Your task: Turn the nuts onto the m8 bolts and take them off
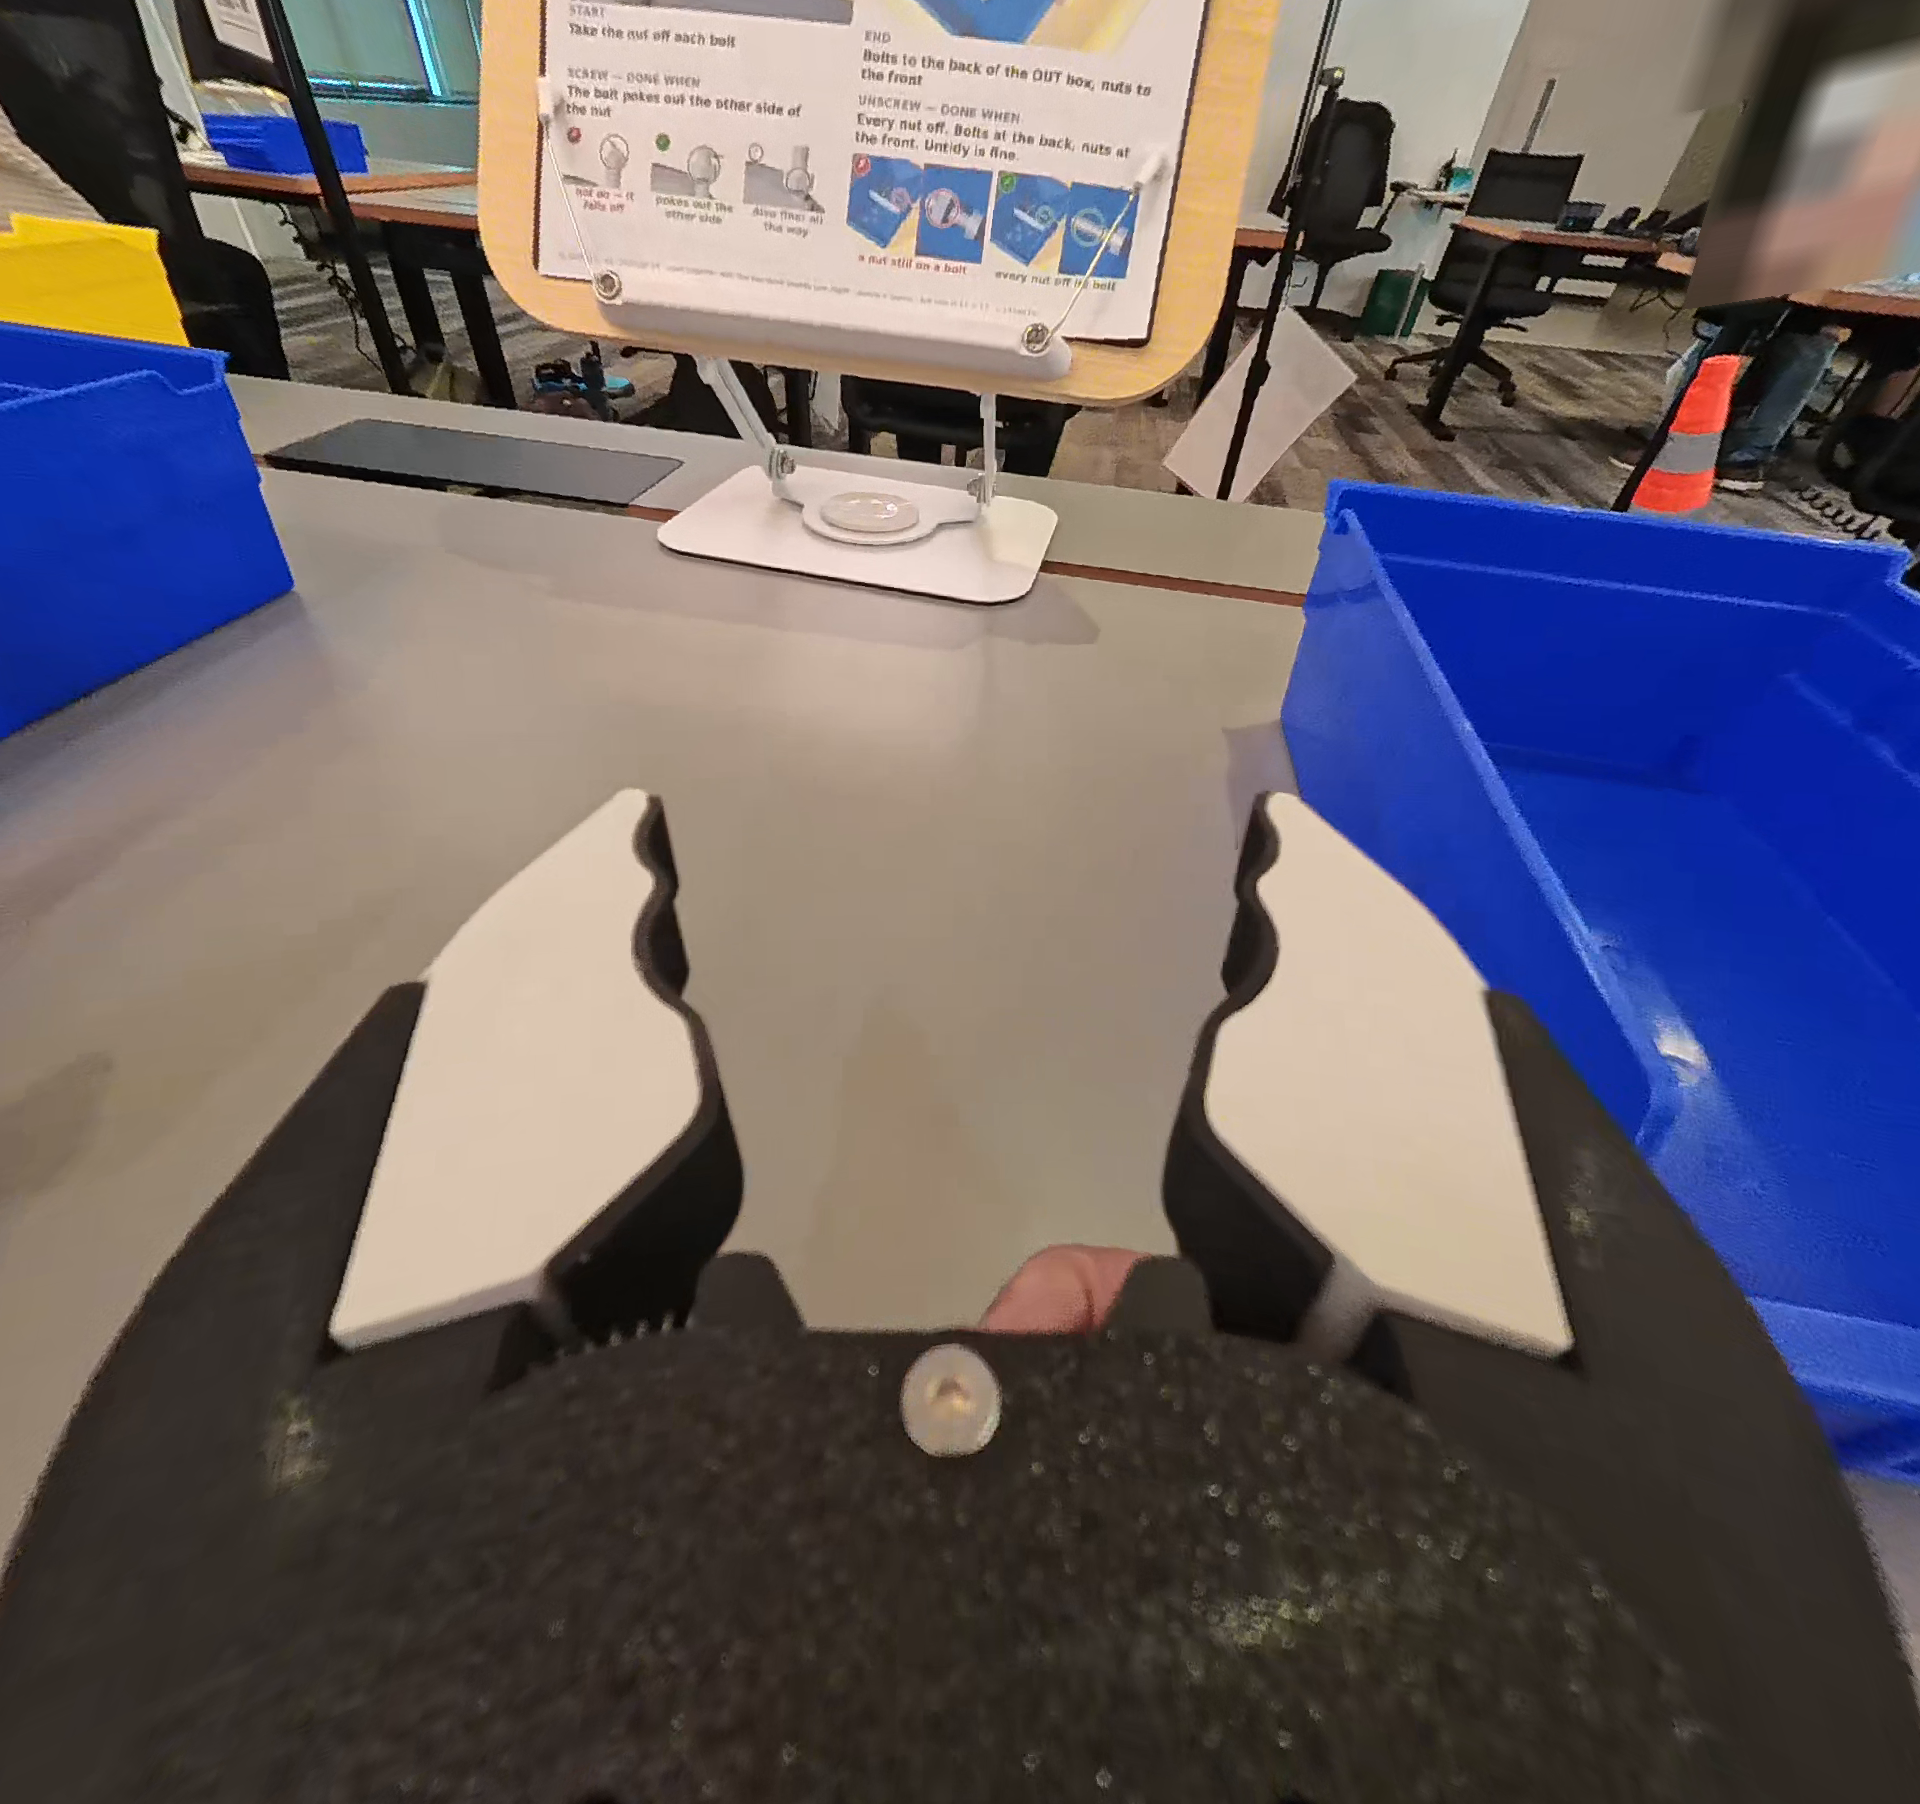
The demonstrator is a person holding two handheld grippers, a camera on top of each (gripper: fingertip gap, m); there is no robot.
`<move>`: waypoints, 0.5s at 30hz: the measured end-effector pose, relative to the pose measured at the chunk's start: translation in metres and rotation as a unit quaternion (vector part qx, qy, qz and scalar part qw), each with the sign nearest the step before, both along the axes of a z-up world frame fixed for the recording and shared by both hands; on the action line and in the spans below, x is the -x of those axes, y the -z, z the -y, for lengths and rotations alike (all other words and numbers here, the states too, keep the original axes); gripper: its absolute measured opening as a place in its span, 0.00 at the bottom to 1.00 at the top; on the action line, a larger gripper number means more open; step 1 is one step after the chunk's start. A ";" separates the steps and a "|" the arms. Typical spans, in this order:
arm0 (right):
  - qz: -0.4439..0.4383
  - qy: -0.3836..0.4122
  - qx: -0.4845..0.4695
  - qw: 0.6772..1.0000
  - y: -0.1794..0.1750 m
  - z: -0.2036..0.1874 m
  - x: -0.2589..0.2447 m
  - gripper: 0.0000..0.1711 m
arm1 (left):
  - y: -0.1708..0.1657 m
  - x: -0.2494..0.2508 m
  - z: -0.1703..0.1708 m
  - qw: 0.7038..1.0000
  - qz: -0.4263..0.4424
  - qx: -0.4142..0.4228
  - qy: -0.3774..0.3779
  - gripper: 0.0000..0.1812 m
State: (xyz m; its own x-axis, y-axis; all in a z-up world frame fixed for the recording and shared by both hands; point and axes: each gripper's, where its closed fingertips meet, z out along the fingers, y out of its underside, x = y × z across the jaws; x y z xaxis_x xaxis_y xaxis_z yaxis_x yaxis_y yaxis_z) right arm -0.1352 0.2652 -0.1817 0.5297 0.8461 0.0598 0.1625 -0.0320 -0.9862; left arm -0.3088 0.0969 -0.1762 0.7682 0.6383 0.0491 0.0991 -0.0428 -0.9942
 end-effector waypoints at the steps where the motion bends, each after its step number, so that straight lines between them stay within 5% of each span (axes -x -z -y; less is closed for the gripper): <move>1: 0.000 -0.003 0.006 1.000 0.001 0.001 0.000 0.60 | 0.000 0.000 0.000 1.000 -0.002 0.001 -0.001 0.53; 15: 0.013 -0.016 0.000 1.000 0.006 0.006 0.003 0.61 | 0.010 -0.007 -0.003 0.999 0.026 0.025 0.013 0.48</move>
State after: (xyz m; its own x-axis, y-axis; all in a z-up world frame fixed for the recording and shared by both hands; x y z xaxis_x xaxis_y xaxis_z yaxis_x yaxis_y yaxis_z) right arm -0.1386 0.2591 -0.1881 0.5007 0.8625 0.0734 0.1897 -0.0266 -0.9815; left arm -0.3022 0.1003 -0.1862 0.7823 0.6202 0.0583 0.1485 -0.0949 -0.9843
